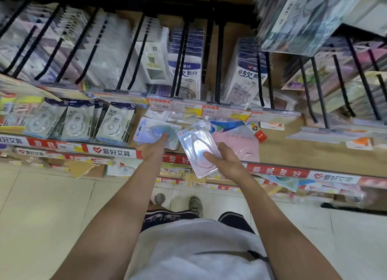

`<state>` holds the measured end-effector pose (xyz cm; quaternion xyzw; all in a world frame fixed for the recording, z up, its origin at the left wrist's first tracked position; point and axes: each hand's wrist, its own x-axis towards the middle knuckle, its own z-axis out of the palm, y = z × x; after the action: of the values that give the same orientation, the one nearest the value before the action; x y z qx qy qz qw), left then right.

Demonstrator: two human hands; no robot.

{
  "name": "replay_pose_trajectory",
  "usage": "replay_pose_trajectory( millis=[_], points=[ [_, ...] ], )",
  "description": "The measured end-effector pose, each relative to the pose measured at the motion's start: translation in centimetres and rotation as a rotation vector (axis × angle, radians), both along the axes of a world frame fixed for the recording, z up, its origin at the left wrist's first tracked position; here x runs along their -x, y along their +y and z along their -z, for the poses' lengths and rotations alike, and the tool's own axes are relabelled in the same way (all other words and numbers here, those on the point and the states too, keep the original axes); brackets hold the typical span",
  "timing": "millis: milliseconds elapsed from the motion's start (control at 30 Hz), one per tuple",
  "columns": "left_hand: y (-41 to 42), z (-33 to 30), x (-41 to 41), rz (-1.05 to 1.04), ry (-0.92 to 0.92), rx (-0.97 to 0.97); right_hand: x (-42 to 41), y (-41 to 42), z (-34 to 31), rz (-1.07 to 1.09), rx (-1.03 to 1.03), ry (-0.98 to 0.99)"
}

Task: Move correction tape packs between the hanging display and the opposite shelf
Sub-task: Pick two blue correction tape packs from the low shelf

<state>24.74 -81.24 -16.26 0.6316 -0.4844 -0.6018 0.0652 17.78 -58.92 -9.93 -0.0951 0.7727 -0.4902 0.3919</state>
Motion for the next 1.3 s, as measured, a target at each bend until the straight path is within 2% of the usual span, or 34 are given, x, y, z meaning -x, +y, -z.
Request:
replay_pose_trajectory(
  millis=[100, 200, 400, 567, 767, 933, 1133, 1300],
  points=[
    [1.1, -1.7, -0.7, -0.001, 0.048, 0.105, 0.0, 0.2, -0.2, 0.001, 0.001, 0.004],
    [1.4, -1.3, -1.5, -0.011, 0.126, 0.113, 0.1, 0.1, -0.4, 0.008, 0.005, 0.012],
    [2.2, -2.1, -2.0, -0.009, 0.123, 0.154, 0.1, -0.3, -0.6, -0.023, -0.005, 0.008],
    [1.8, -1.5, -4.2, 0.005, 0.213, 0.082, -0.5, -1.0, -0.4, -0.035, 0.001, -0.009],
    [1.6, -3.2, -9.9, -0.127, 0.298, -0.038, -2.7, -4.9, 0.4, -0.135, 0.032, -0.072],
    [0.2, -6.1, -17.1, -0.212, 0.339, -0.042, -6.1, -10.8, 0.0, -0.228, 0.076, -0.050],
    [-2.5, -8.3, -26.3, -0.317, 0.375, 0.021, -12.3, -17.9, -0.5, -0.444, 0.129, -0.033],
    [-4.9, -9.2, -32.3, -0.442, 0.335, 0.205, -19.2, -24.0, -2.0, -0.577, 0.175, 0.002]
  ],
)
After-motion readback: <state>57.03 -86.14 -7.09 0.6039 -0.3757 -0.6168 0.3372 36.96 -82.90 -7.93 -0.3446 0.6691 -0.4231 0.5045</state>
